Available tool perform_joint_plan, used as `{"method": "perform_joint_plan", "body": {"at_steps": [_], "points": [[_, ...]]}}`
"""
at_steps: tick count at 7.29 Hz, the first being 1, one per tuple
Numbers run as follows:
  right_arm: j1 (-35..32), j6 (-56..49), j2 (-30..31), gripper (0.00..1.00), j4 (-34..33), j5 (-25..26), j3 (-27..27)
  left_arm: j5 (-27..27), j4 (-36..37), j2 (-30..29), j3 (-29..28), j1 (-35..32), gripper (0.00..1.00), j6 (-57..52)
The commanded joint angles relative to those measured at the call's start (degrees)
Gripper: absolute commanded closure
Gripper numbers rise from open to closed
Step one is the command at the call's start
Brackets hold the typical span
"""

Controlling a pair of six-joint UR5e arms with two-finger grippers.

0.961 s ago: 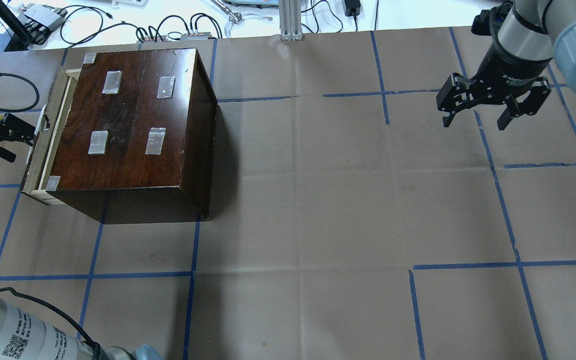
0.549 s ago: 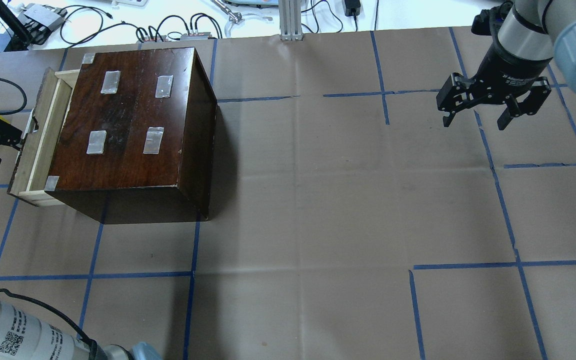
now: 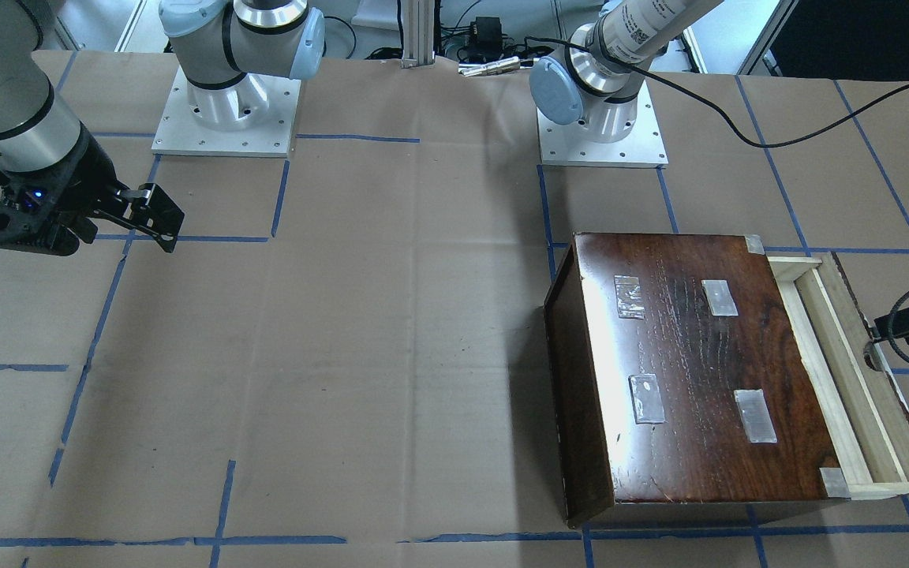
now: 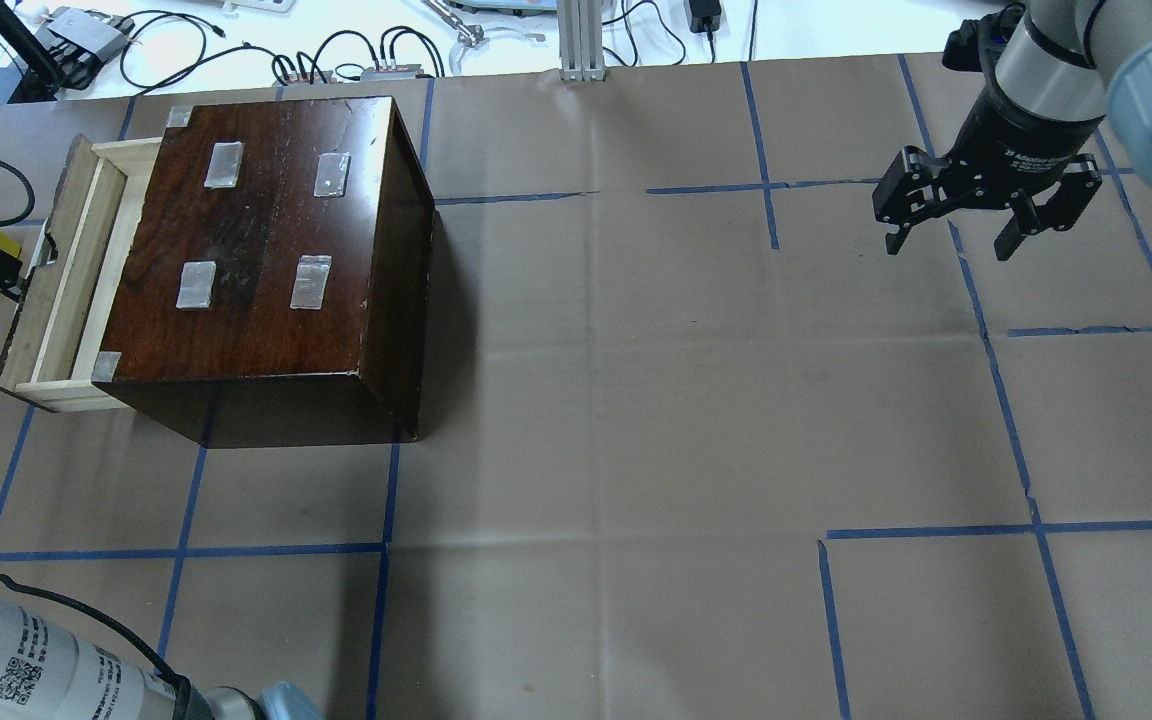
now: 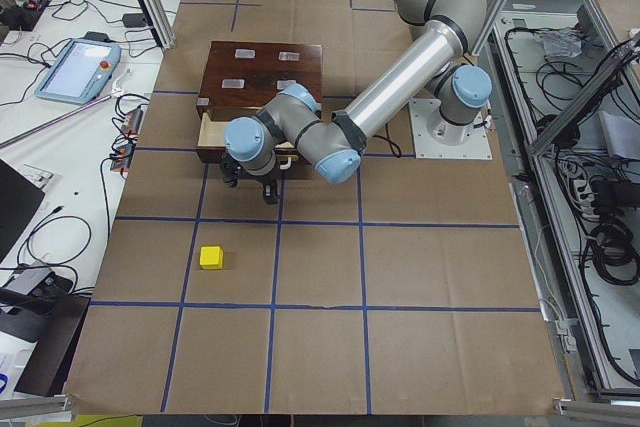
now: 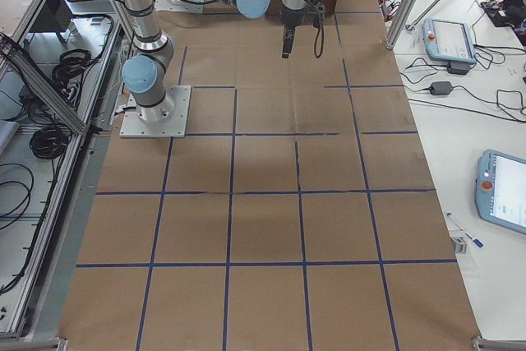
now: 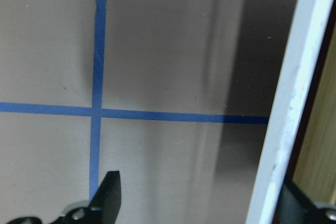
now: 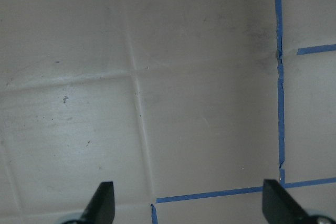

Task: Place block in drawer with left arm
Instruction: 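Pull the drawer outward from the cabinet with the left gripper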

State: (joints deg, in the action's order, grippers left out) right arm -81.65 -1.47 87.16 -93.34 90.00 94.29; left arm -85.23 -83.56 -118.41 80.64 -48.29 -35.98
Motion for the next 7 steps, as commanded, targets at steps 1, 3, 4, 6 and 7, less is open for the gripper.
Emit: {"method": "perform_joint_plan", "body": {"at_steps": [1,3,4,6,7], "points": [[0.0,0.0,0.0,0.00,0.0,0.0,0.0,-2.0,0.1,-1.4,-1.3,0.0,0.01,-0.1],[0.0,0.0,0.0,0.00,0.0,0.0,-0.1,-2.8,0.1,-1.6,-1.8,1.3,0.01,-0.9],[0.0,0.1,0.0,0.00,0.0,0.0,0.0,-2.8,0.1,-1.7,-2.1,1.3,0.01,-1.0],[0.0,0.0,0.0,0.00,0.0,0.0,0.0,-3.5,0.1,-1.7,-2.4,2.1,0.01,-1.7],[0.0,0.0,0.0,0.00,0.0,0.0,0.0,-3.6,0.1,-1.7,-2.8,2.1,0.01,-1.8]]}}
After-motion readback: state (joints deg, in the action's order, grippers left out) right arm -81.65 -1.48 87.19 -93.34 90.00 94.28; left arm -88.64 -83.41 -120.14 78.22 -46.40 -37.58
